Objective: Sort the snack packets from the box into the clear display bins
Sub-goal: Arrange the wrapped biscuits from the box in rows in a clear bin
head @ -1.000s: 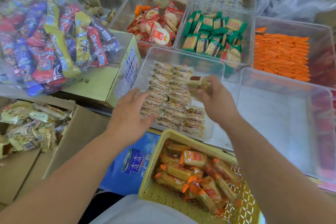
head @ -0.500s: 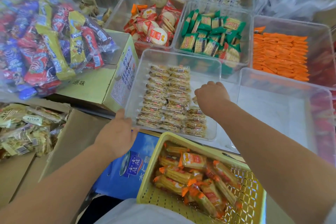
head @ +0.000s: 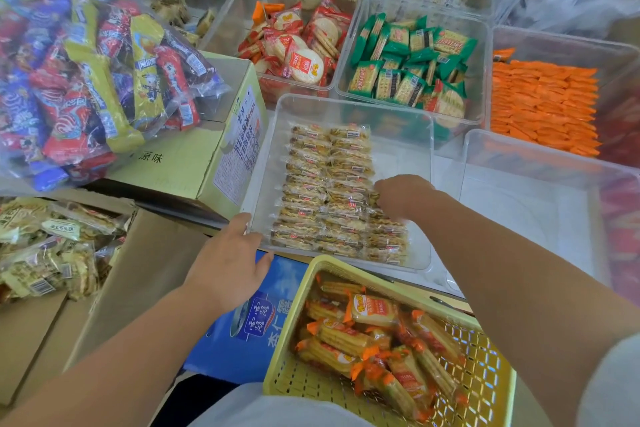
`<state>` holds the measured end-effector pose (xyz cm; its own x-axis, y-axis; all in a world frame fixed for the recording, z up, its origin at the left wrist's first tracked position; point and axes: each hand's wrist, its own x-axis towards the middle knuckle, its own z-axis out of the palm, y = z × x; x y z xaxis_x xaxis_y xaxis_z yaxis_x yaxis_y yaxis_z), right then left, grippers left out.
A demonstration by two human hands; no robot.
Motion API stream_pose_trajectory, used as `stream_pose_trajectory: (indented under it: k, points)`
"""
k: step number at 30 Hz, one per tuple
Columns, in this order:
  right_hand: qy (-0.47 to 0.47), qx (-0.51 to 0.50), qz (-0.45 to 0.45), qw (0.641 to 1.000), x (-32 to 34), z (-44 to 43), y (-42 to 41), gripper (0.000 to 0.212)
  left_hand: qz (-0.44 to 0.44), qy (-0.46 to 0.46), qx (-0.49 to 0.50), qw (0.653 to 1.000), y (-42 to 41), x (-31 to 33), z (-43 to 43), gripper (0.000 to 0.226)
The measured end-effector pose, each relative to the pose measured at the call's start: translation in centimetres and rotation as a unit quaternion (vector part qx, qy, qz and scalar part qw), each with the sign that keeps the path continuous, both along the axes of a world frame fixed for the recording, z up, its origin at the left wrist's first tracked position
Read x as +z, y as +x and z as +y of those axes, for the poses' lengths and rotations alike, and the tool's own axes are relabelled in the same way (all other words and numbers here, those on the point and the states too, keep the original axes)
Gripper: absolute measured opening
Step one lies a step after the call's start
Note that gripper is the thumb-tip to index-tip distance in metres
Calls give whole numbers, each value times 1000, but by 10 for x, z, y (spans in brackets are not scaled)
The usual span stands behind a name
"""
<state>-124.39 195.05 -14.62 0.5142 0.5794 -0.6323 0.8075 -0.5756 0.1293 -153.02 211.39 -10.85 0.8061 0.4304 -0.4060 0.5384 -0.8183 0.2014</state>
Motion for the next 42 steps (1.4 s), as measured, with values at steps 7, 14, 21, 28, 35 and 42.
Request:
stream_pose_trajectory:
  k: [7,14,21,28,35,42]
  points:
    - [-33,35,54,997,-13,2,6,64,15,-9,7,1000,-1,-2,-4,46]
    - [-83,-7,84,993,-8,11,2,21,26,-27,8,999,2,3,-2,39]
    - [-12,-61,40,997,21,14,-12,41,59,-55,2,997,-3,5,0,50]
    - [168,-24,-22,985,84,39,-76,28,-82,-103,7,991,-63,39,-3,59]
    - [418,89,168,888,117,107,-261,31,-269,-32,127,954,-183,72,36,27]
    - [410,141,150,888,98,186,-393,37,-210,-17,216,953,-282,56,141,47]
